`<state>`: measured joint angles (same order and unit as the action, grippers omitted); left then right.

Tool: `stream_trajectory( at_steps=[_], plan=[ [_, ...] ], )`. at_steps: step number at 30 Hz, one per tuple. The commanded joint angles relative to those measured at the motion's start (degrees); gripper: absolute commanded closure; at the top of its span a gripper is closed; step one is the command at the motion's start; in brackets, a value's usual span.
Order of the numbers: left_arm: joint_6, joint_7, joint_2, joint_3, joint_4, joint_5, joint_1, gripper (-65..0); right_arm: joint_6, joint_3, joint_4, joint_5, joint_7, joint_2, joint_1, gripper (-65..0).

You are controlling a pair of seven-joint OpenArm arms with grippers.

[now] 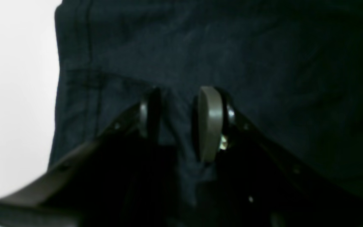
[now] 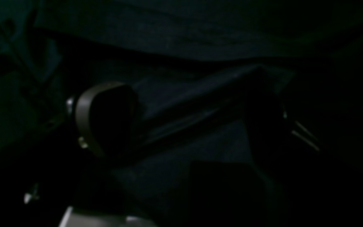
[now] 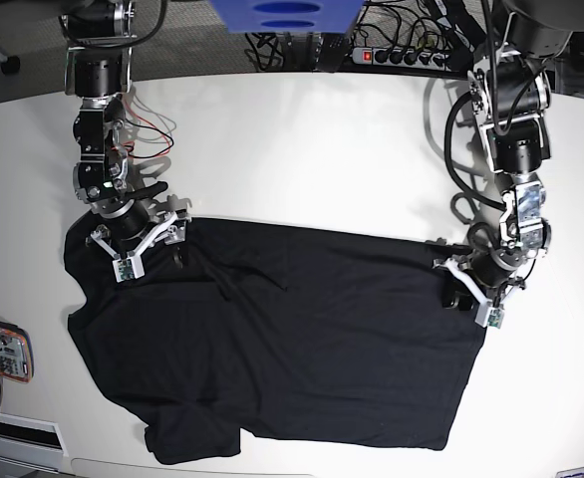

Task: Fold the T-shirt properly
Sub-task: 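Pull the folded edge with both grippers to smooth the shirt, then lift the held edge with both grippers and drag it away from the hem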

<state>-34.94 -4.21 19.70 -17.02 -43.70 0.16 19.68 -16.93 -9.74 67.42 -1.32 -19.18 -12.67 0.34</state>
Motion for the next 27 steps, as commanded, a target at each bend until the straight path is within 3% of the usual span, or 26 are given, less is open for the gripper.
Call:
stream_trajectory(
  at_steps=[1, 7, 13, 24, 27],
  plan=[
    [0.7, -1.2, 1.8, -0.3, -0.3, 0.2, 0.2, -18.9, -0.7, 0.5, -0.6, 3.1, -6.1, -0.3, -1.0, -56.5],
    [0.7, -1.2, 3.5, -1.9, -0.7, 0.1, -5.6, -18.9, -0.7, 0.6, -0.6, 3.1, -6.0, -0.4, -1.2, -56.5],
    [0.7, -1.2, 3.6, -5.5, -7.1, 0.1, -11.5, -18.9, -0.7, 0.6, 1.2, 3.1, -6.0, -0.5, -6.3, -56.5],
    [0.7, -1.4, 2.4, -5.6, -15.0, 0.0, -20.2, -18.9, -0.7, 0.1, 6.9, 3.2, -6.1, -0.5, -12.8, -56.5],
    [0.7, -1.4, 2.4, -5.6, -16.8, -2.8, -22.0, -18.9, -0.7, 0.1, 7.0, 3.2, -6.1, -0.6, -13.9, -56.5]
  ],
)
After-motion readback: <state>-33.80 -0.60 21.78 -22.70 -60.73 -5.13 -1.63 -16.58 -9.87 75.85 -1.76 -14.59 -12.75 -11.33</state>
